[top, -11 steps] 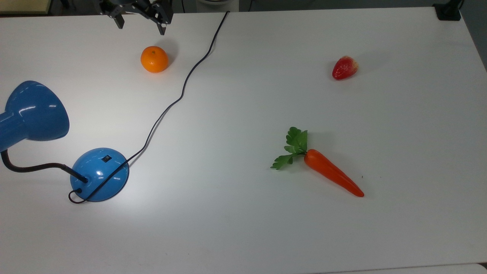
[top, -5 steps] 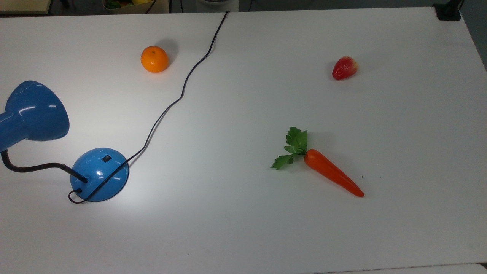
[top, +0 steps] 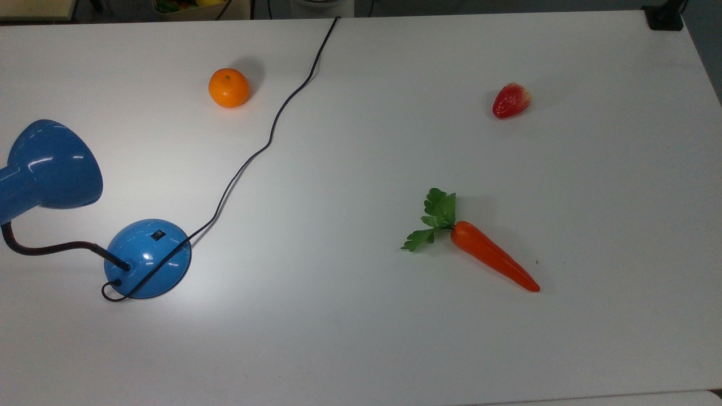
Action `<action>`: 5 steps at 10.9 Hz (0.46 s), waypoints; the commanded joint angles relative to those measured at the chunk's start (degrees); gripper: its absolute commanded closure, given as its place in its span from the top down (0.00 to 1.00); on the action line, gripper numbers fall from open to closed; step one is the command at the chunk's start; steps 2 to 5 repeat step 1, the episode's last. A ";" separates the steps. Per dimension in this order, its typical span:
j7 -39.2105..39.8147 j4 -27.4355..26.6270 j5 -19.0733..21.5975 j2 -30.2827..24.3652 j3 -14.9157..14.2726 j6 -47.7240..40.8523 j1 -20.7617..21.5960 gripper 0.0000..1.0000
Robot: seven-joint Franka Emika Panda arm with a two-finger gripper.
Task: Turn on desk lamp
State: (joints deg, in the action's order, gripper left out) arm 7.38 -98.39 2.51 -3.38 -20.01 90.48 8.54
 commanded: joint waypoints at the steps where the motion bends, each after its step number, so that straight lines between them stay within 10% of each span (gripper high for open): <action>1: -2.36 0.38 0.92 0.82 0.06 -0.22 0.34 1.00; 5: -2.36 0.38 0.92 0.82 0.06 -0.22 0.34 1.00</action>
